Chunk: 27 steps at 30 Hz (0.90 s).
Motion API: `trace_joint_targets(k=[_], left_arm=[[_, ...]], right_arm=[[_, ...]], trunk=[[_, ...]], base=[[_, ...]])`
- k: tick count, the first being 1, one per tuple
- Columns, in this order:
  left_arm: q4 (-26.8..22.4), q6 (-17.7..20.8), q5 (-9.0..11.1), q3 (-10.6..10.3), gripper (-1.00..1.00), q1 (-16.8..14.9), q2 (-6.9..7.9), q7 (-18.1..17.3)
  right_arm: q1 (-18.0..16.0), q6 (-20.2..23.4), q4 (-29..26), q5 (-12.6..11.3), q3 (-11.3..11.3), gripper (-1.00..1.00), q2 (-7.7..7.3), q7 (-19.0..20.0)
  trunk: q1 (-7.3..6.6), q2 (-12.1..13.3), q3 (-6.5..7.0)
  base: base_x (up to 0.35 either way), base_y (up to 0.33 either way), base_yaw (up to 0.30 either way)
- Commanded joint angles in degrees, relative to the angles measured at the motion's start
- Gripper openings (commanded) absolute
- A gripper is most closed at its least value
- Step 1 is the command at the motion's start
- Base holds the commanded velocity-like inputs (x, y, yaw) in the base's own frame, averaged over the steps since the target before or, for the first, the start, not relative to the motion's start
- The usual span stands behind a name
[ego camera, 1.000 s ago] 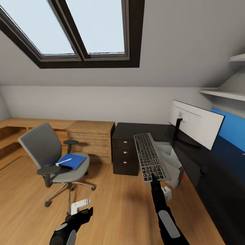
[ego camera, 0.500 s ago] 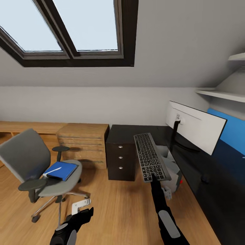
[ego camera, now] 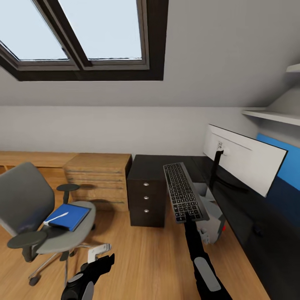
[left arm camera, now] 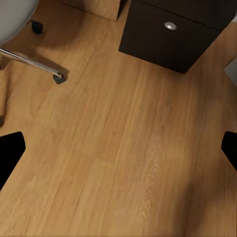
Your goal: In the bedroom, organize the workspace by keeping the computer under the desk, ensuring the monitor is on the desk, placing the keyboard on the desk next to the monitor, placing the mouse on the desk next to the keyboard, moving the folder from the swivel chair onto the desk next to the mouse, stacking the notebook on top of the folder with the pen on top of the notebook, and positioning the swivel chair next to the desk.
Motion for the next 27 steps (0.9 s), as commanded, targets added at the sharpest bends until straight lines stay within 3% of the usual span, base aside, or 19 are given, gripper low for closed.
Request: trace_joint_targets(k=[1, 11, 18, 27], left_arm=[[-0.08, 0.24, 0.61, 0.03, 1.0, -0.02, -0.03, 0.38], [-0.08, 0.26, 0.53, -0.29, 1.0, -0.05, -0.03, 0.38], [-0.08, 0.26, 0.52, -0.39, 1.0, -0.05, -0.03, 0.38], [-0.08, 0.33, 0.54, -0.41, 1.0, -0.02, -0.03, 0.38]], right_arm=[[-0.05, 0.08, 0.05, -0.58, -0.1, -1.0, 0.04, 0.44], [-0.05, -0.11, 0.1, -0.67, -0.22, -1.0, 0.04, 0.55], [-0.05, 0.05, 0.26, -0.77, -4.52, -1.0, 0.04, 0.4], [-0.05, 0.07, 0.28, -0.77, -5.02, -1.0, 0.04, 0.37]], trunk=[[0.04, -0.05, -0.08], [0.04, -0.05, -0.08], [0.04, -0.05, -0.08], [0.04, -0.05, -0.08]], base=[[0.32, 0.0, 0.0], [0.321, 0.0, 0.0], [0.321, 0.0, 0.0], [0.323, 0.0, 0.0]])
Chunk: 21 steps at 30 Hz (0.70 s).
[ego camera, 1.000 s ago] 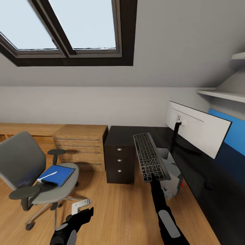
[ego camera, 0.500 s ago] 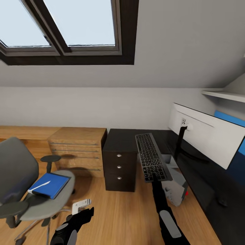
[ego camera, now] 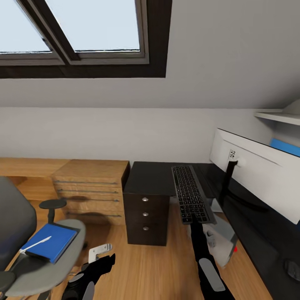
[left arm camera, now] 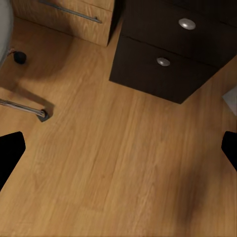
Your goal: In the bedroom, organize the workspace by keeping the computer under the desk, ensuring the monitor is on the desk, placing the keyboard on the desk next to the monitor, placing the mouse on the desk next to the keyboard, moving the folder from the swivel chair onto the desk next to the mouse, stacking the notebook on top of the folder with the pen on top of the notebook, and positioning the swivel chair next to the desk.
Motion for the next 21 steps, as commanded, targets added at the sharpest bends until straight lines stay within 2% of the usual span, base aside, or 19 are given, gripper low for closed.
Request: trace_joint_targets(k=[1, 11, 16, 18, 20, 21], left_arm=[[-0.07, 0.23, 0.6, 0.01, 1.0, -0.04, -0.02, 0.4], [-0.27, 0.08, 0.74, 0.04, 1.0, -0.06, -0.02, 0.32], [-4.69, -0.1, 0.81, 0.01, 1.0, 0.91, -0.02, 0.31], [-8.81, -0.01, 0.87, 0.01, 1.0, 3.6, -0.01, 0.27], [-10.9, -0.08, 0.9, 0.01, 1.0, 5.74, 0.02, 0.19], [-12.46, -0.24, 0.88, 0.01, 1.0, 8.08, 0.04, -0.11]], right_arm=[[-0.06, 0.07, 0.02, -0.53, -0.08, -1.0, 0.04, 0.45], [-0.06, 0.14, 0.11, -0.39, -0.06, -1.0, 0.04, 0.12], [-0.06, 0.16, 0.14, -0.3, -0.08, -1.0, 0.04, -0.51], [-0.06, 0.14, 0.17, -0.28, -0.08, -1.0, 0.04, -1.64], [-0.06, 0.12, 0.18, -0.27, -0.08, -1.0, 0.04, -2.24], [-0.06, 0.1, 0.18, -0.27, -0.08, -1.0, 0.04, -2.71]], trunk=[[0.04, -0.05, -0.08], [0.04, -0.05, -0.08], [0.04, -0.05, -0.08], [0.04, -0.05, -0.08], [0.04, -0.05, -0.08], [0.04, -0.05, -0.08]], base=[[0.327, 0.0, 0.0], [0.328, 0.0, 0.0], [0.322, 0.0, 0.0], [0.306, 0.0, 0.0], [0.296, 0.0, 0.0], [0.287, 0.0, 0.0]])
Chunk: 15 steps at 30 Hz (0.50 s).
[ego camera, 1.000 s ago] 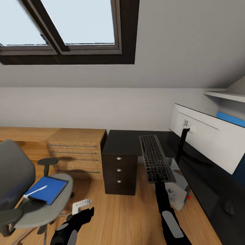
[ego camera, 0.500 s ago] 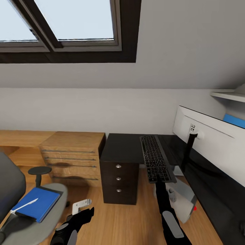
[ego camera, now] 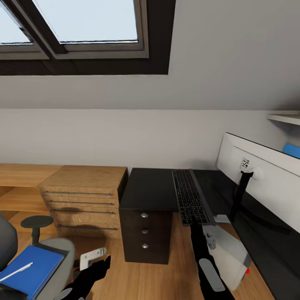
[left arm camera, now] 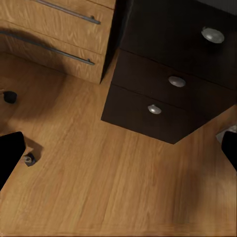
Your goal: In the bedroom, organize the workspace by keeping the computer under the desk, ensuring the monitor is on the desk, placing the keyboard on the desk next to the monitor, placing the mouse on the desk next to the keyboard, moving the folder from the swivel chair onto the desk next to the mouse, stacking the notebook on top of the folder with the pen on top of the notebook, and positioning the swivel chair next to the desk.
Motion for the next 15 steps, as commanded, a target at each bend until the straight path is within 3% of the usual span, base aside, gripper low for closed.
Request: trace_joint_targets(k=[1, 5, 15], left_arm=[[-0.72, 0.1, 0.61, 0.02, 1.0, 1.24, 0.0, 0.12], [-2.21, -2.75, 0.59, 0.08, 1.0, 6.52, 0.15, -3.01], [0.01, -4.3, 0.36, 0.02, 1.0, 7.42, 0.21, -3.94]], right_arm=[[-0.05, 0.02, 0.0, -0.48, -0.07, -1.0, 0.04, 0.27], [-0.05, 0.0, 0.01, -0.53, -0.07, -1.0, -0.14, -0.3], [-0.05, 0.03, -0.05, -0.69, 0.02, -1.0, -0.28, -0.26]], trunk=[[0.04, -0.04, -0.05], [0.04, -0.04, -0.05], [0.04, -0.04, -0.05]], base=[[0.278, 0.0, 0.0], [0.232, 0.0, 0.0], [0.3, 0.0, 0.0]])
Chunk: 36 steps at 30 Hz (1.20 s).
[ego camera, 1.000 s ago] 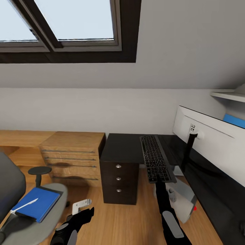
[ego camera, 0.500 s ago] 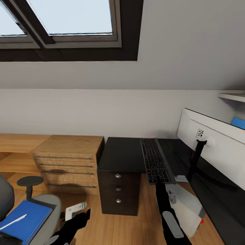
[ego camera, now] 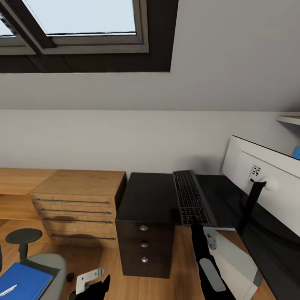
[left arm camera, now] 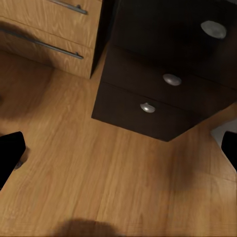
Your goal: In the bedroom, organize the workspace by keeping the computer under the desk, ensuring the monitor is on the desk, placing the keyboard on the desk next to the monitor, placing the mouse on the desk next to the keyboard, moving the folder from the swivel chair onto the desk next to the mouse, stacking the notebook on top of the folder with the pen on top of the notebook, and positioning the swivel chair next to the desk.
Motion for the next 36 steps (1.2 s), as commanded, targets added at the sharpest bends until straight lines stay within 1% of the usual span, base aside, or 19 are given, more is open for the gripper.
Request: trace_joint_targets(k=[1, 7, 14, 18, 19, 21, 26, 33, 36], left_arm=[[0.27, 0.24, 0.59, 0.0, 1.0, 0.0, -0.03, 0.34], [1.0, 0.25, 0.59, -0.01, 1.0, 0.01, -0.04, 0.36], [0.41, 0.45, 0.65, -0.26, 1.0, 0.01, -0.36, 0.76], [-0.6, 0.55, 0.7, -0.94, 1.0, 0.01, -0.39, 1.01], [-1.09, 0.57, 0.73, -0.98, 1.0, 0.01, -0.34, 1.12], [-1.29, 0.55, 0.74, -0.99, 1.0, 0.01, -0.35, 1.16], [-1.54, 0.51, 0.74, -0.85, 1.0, 0.01, -0.24, 1.21], [-2.03, 0.53, 0.76, -0.62, 1.0, 0.01, -0.09, 1.22], [-2.36, 0.56, 0.81, 0.43, 1.0, 0.01, -0.16, 1.15]], right_arm=[[-0.05, 0.08, -0.03, -0.53, -0.14, -1.0, 0.04, 0.46], [-0.05, 0.11, -0.09, -0.56, -0.13, -1.0, -0.04, 0.45], [-0.05, 0.01, 0.02, -0.61, -0.2, -1.0, 0.01, 0.54], [-0.05, -0.14, 0.0, -0.88, -0.26, -1.0, 0.04, 0.5], [-0.05, -0.16, 0.0, -1.86, -0.26, -1.0, 0.04, 0.49], [-0.05, -0.15, 0.0, -2.79, -0.25, -1.0, 0.03, 0.43], [-0.05, -0.09, 0.0, -4.5, -0.26, -1.0, -0.02, 0.23], [-0.05, 0.01, 0.0, -4.62, -0.61, -1.0, -0.03, 0.16], [-0.05, 0.02, 0.02, -4.62, -0.84, -1.0, 0.0, 0.14]], trunk=[[0.04, -0.05, -0.06], [0.04, -0.05, -0.06], [0.04, -0.05, -0.06], [0.92, -1.65, -0.78], [1.14, -2.05, -0.96], [1.58, -2.86, -1.32], [2.68, -4.86, -2.21], [4.22, -7.67, -3.47], [4.87, -8.87, -4.01]], base=[[0.32, 0.0, 0.0], [0.254, 0.0, 0.0], [0.034, 0.0, 0.0], [0.004, 0.0, 0.0], [0.0, 0.0, 0.0], [0.0, 0.0, 0.0], [0.0, 0.0, 0.0], [0.0, 0.0, 0.0], [0.0, 0.0, 0.0]])
